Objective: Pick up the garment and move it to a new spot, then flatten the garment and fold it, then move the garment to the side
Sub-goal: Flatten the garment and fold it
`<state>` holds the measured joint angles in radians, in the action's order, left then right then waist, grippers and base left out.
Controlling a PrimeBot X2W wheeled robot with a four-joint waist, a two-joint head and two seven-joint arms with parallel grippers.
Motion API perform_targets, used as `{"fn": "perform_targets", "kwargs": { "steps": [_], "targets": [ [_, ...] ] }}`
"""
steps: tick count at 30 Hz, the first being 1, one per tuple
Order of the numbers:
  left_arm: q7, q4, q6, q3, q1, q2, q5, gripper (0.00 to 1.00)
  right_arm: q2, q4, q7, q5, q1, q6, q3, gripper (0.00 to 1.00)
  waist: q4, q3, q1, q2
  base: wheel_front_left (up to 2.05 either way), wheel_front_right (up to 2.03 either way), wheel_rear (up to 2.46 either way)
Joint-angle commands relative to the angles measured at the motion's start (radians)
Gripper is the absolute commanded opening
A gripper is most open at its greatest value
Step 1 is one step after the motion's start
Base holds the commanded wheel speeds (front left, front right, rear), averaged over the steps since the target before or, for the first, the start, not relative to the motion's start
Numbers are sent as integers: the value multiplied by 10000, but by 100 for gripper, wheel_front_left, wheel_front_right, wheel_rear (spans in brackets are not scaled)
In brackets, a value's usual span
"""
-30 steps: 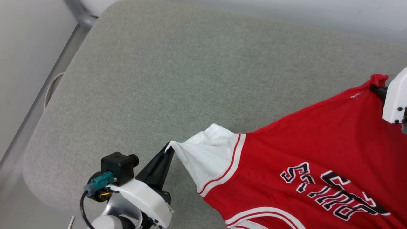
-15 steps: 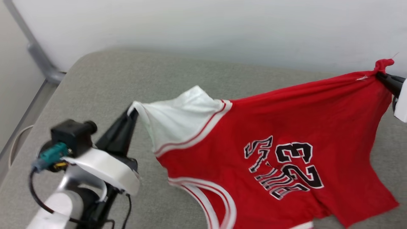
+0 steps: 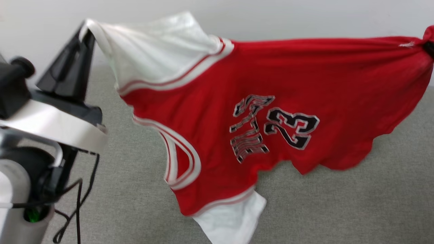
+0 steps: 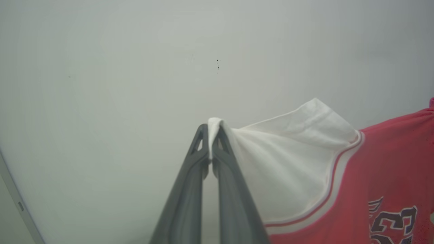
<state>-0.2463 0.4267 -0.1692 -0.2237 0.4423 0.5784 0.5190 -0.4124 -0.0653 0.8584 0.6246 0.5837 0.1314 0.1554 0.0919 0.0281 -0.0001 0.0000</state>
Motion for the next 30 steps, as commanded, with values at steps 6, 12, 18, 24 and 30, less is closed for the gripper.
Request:
{"fn": "perform_targets", "kwargs": {
  "steps": [6, 12, 18, 24, 30],
  "targets": [
    [-382, 290, -21, 319, 1683, 450, -457, 0, 651, -1065, 260, -205, 436, -15, 678, 0, -88, 391, 1, 0, 0, 0, 0],
    [-594, -190, 226, 465, 3291, 810, -744, 0, 1004, -1468, 265, -375, 1327, -15, 992, 0, -170, 1048, 1, 0, 0, 0, 0],
    [-475, -1512, 1053, 437, 5122, 1325, -857, 0, 1074, -1378, 14, -830, 2553, -16, 952, 0, -221, 2223, 1, 0, 0, 0, 0],
    [-246, -3175, 1981, 52, 7388, 1602, -1255, 0, 829, -813, -268, -1476, 4114, -18, 702, 0, -191, 3631, 1, 0, 0, 0, 0],
    [151, -5004, 2614, -544, 9915, 1746, -1968, 0, 868, 477, -586, -1902, 6216, -19, 540, 0, -238, 5076, 1, 0, 0, 0, 0]
  ]
}}
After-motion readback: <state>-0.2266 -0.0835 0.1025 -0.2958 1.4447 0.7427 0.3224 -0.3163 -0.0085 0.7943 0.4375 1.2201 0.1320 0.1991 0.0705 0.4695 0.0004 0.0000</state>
